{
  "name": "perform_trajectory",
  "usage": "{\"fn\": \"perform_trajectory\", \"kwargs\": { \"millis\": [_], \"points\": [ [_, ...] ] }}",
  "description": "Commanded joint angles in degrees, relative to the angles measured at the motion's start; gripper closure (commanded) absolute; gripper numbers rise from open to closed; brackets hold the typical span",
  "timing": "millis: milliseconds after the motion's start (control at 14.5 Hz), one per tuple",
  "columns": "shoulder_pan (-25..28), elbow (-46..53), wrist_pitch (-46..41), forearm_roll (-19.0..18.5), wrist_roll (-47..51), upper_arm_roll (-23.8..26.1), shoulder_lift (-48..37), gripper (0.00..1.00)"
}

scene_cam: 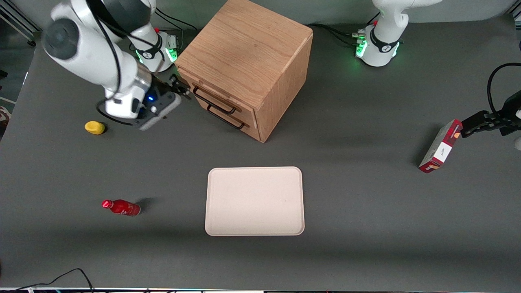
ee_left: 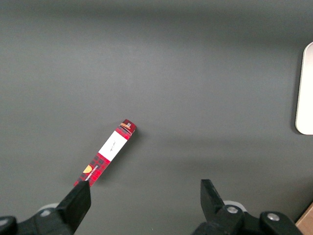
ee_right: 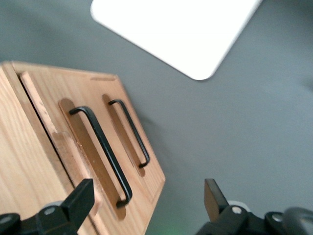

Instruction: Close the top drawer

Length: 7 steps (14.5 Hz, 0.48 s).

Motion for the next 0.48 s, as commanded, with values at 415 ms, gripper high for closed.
{"fn": "perform_trajectory", "kwargs": {
  "millis": [415],
  "points": [
    [-11.0,9.3,-14.0,-13.3,23.0,-0.1,-9.0,0.00]
  ]
}}
